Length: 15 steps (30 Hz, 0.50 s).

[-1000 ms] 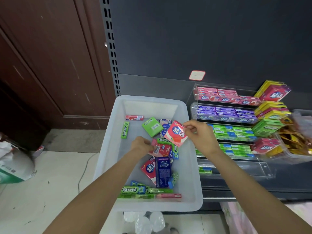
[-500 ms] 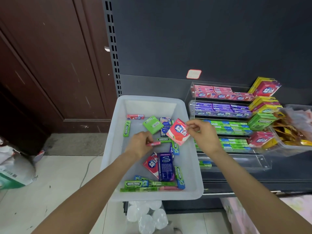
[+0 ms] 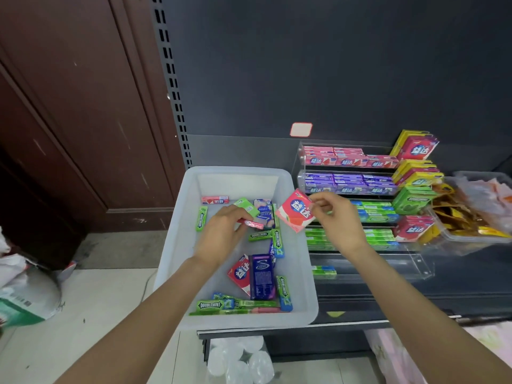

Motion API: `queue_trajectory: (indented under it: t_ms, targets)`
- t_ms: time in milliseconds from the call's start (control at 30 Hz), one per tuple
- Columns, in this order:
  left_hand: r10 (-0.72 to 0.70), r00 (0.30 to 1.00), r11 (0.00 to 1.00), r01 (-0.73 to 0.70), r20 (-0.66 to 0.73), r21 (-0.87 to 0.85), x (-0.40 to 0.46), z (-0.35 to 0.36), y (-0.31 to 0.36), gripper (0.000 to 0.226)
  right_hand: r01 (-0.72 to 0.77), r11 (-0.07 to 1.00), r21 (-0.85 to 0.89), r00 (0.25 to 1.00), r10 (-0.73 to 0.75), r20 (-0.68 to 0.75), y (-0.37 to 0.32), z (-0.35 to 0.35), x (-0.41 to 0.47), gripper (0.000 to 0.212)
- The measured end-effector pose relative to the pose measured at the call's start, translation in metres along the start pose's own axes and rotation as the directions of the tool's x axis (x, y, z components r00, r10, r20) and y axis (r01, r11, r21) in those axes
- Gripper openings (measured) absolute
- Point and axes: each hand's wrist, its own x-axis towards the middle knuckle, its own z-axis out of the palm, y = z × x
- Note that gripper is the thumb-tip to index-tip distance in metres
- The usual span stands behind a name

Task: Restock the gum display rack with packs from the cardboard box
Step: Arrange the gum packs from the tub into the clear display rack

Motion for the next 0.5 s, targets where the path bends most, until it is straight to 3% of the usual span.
queue_trajectory:
  t_ms: [233,500]
  targets:
    - [0.019,0.996,0.988,-0.033,-0.091,-0.151,0.024,0.026,0.09,0.025,0.022,1.0,-0.019,0.998,-0.023,-0.059,0.041,-0.079,-0.002,0.012]
    - [-0.044,0.993,0.979,0.021,-0.109,-0.204,0.04,0.098,0.185,0.023,0.064,0.941,-0.331,0.997,-0.072,-0.01,0.139,-0.187,-0.008,0.02]
